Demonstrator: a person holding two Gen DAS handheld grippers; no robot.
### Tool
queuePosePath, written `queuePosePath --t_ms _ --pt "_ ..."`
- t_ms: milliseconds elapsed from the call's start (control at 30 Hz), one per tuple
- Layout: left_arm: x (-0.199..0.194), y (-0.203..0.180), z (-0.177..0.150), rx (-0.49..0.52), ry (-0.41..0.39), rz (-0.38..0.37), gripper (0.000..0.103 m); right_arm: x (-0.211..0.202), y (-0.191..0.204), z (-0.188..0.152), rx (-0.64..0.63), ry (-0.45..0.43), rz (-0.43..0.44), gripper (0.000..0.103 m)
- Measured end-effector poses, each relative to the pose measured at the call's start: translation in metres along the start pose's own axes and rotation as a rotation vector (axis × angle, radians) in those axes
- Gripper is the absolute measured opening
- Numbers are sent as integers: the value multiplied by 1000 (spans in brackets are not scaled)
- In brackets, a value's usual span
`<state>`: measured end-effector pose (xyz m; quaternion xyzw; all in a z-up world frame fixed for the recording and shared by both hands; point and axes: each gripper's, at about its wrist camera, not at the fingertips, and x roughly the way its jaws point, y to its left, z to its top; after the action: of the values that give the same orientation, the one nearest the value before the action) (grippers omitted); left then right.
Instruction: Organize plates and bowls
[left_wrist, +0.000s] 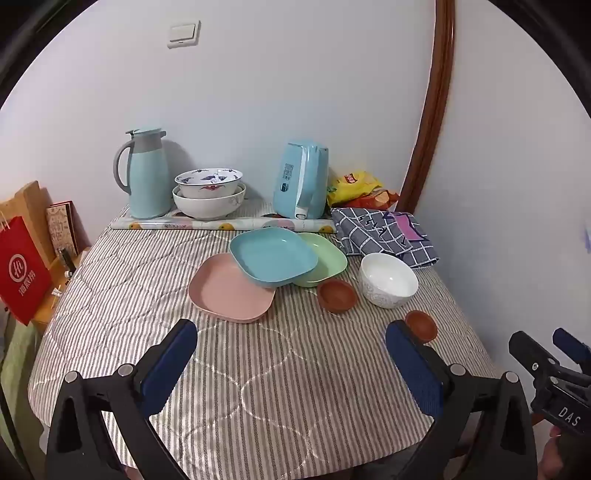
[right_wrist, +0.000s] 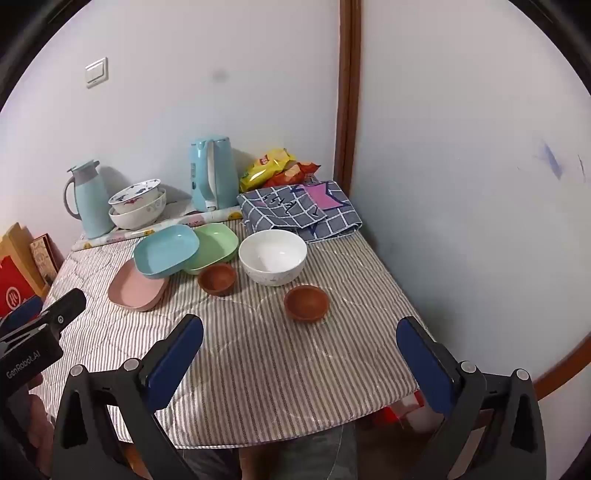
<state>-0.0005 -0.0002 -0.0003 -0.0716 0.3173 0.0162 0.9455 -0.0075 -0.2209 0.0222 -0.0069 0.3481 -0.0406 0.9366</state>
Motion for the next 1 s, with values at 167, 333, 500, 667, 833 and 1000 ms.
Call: queuePosePath --t_ms 167,333,500,667,833,1000 --pt "-3 -3 2 10 9 6 103 4 -10 1 -8 -11 -5 103" --pt "-4 1 4 -10 17 13 103 -9 11 1 -11 -13 -7 103" --pt "-6 2 8 -20 16 18 103 -11 7 2 -4 -3 31 103" --pt "-6 3 6 -20 12 19 103 -10 7 3 1 -1 37 103" --pt "-7 3 5 -18 7 21 103 -12 6 0 2 -7 41 103" --pt "-7 1 4 -18 9 25 103 -12 5 2 4 -8 38 103"
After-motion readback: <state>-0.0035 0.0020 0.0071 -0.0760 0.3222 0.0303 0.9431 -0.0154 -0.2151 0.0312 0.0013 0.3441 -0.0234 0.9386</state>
